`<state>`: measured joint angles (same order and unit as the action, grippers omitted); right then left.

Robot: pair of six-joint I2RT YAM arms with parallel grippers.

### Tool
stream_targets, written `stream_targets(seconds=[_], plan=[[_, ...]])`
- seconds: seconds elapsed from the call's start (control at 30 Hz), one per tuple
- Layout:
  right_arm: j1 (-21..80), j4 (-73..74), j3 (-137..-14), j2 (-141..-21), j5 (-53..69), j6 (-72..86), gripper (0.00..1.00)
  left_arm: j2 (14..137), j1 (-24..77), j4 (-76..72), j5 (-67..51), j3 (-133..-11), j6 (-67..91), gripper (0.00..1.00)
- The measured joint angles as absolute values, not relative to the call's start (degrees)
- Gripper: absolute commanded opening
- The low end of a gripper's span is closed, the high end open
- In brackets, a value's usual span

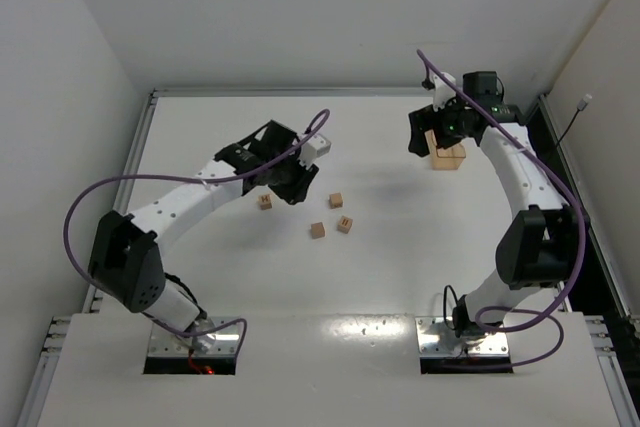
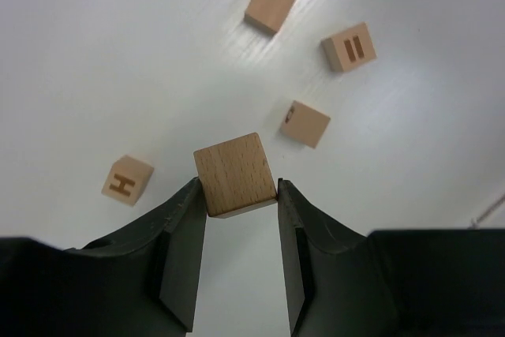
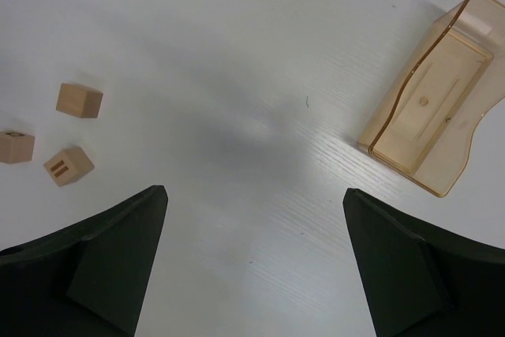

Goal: Build the wood block tower

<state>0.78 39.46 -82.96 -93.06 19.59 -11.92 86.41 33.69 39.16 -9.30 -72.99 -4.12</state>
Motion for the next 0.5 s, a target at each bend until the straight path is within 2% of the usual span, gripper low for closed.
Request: stream_targets(seconds=[0.27,0.5], plan=[[1.91,39.09,-82.28,-93.06,19.7,-10.44,0.91,90.26,31.79,22.15,-6.81,-59.83,1.58,0.0],[2.35,39.0,-82.26,-93.06,19.75,-9.78,0.91,92.97,31.77,11.79,-4.29,-57.47,5.08,0.0]])
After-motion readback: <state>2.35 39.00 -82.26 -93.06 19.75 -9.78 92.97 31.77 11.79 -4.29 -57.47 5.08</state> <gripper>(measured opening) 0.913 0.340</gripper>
